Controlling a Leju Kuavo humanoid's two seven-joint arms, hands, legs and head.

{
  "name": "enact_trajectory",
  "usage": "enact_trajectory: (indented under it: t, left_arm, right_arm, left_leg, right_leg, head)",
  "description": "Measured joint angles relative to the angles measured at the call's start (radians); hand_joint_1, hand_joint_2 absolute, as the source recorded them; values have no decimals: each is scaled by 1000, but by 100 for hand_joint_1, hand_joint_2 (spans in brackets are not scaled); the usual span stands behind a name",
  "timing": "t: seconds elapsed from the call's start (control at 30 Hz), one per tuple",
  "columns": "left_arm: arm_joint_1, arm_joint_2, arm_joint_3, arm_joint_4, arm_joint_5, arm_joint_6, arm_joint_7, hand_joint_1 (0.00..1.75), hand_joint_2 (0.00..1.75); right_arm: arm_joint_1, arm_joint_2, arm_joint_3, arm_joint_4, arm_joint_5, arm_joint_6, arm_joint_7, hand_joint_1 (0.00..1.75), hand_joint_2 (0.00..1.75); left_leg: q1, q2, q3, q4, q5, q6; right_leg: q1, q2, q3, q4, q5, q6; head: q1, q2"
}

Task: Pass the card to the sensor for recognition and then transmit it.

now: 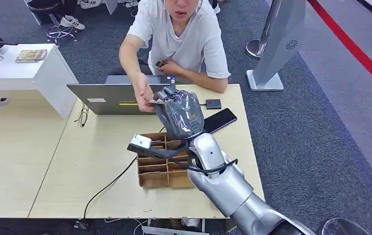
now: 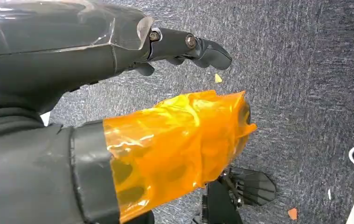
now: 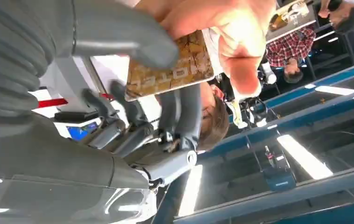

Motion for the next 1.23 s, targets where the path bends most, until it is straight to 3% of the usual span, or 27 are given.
enact_trajectory:
  t: [1.23]
  left_arm:
    - [1, 4, -20, 3, 29, 2, 1, 0, 0]
  right_arm:
    - [-1, 0, -2, -14, 48, 27, 26, 0, 0]
  left_leg:
    - [0, 0, 0, 0, 0, 0]
  right_leg:
    - [0, 0, 0, 0, 0, 0]
  head:
    - [0, 0]
